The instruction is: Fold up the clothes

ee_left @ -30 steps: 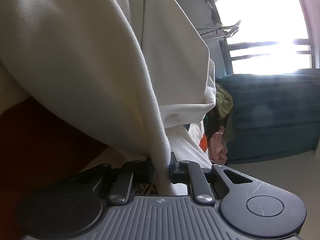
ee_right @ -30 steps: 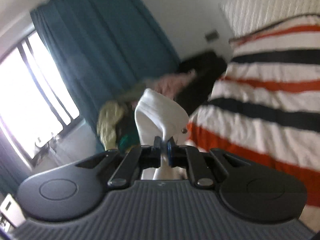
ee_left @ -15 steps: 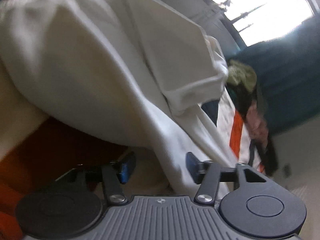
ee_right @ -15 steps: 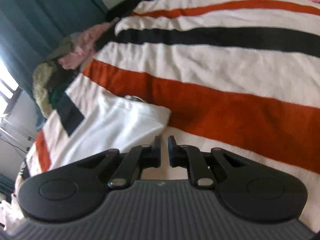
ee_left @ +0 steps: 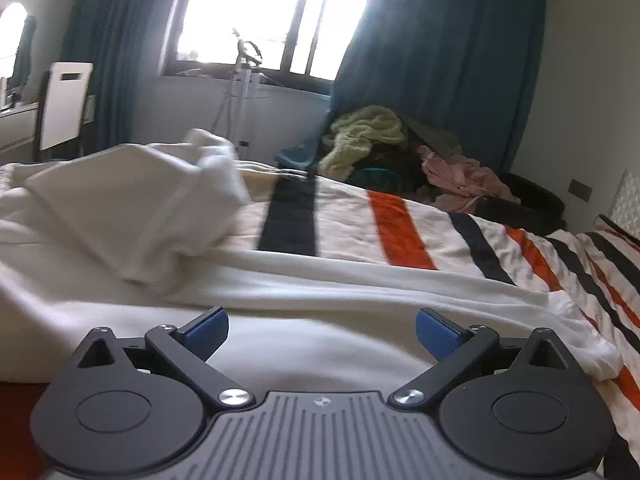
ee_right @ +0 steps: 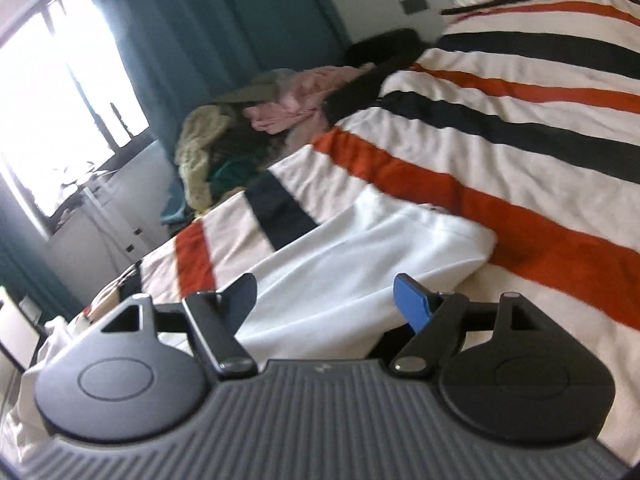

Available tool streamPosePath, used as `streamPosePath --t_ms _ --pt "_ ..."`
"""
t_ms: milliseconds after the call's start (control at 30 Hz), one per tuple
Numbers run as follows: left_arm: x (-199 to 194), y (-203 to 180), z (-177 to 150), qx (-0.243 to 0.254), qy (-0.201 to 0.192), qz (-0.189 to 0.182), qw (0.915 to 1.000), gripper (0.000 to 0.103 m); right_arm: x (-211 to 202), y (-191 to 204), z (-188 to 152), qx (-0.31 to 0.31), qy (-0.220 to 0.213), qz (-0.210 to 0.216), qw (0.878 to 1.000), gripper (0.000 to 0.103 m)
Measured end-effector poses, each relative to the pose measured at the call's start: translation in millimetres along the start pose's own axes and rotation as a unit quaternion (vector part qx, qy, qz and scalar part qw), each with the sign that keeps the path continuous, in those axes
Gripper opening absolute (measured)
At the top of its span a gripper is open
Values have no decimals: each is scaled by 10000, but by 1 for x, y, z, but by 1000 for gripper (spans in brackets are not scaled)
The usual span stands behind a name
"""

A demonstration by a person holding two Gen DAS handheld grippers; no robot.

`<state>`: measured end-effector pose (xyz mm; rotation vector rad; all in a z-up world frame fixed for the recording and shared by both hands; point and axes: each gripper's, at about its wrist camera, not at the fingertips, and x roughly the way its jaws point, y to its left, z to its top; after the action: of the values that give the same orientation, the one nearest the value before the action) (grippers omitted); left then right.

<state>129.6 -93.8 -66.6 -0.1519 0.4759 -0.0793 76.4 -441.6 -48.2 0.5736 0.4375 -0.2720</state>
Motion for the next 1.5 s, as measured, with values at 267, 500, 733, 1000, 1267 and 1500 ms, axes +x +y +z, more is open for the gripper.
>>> streamPosePath --t_ms 267,500,733,1000,1267,1500 --pt "78 -58 -25 654 284 691 9951 103 13 14 -19 -231 166 60 9996 77" --pt "125 -42 -50 677 576 809 9927 103 32 12 -28 -247 298 -29 9992 77" --pt "119 -45 -51 867 575 945 9901 103 39 12 -33 -248 425 -182 9986 77" --pt "116 -44 -50 888 601 964 9896 103 33 11 -34 -271 337 -374 9984 77" --pt "115 -43 -50 887 617 969 9894 103 24 11 -36 -427 255 -484 9976 77" --pt "113 -43 -50 886 619 976 9893 103 23 4 -34 -355 221 -636 9971 77"
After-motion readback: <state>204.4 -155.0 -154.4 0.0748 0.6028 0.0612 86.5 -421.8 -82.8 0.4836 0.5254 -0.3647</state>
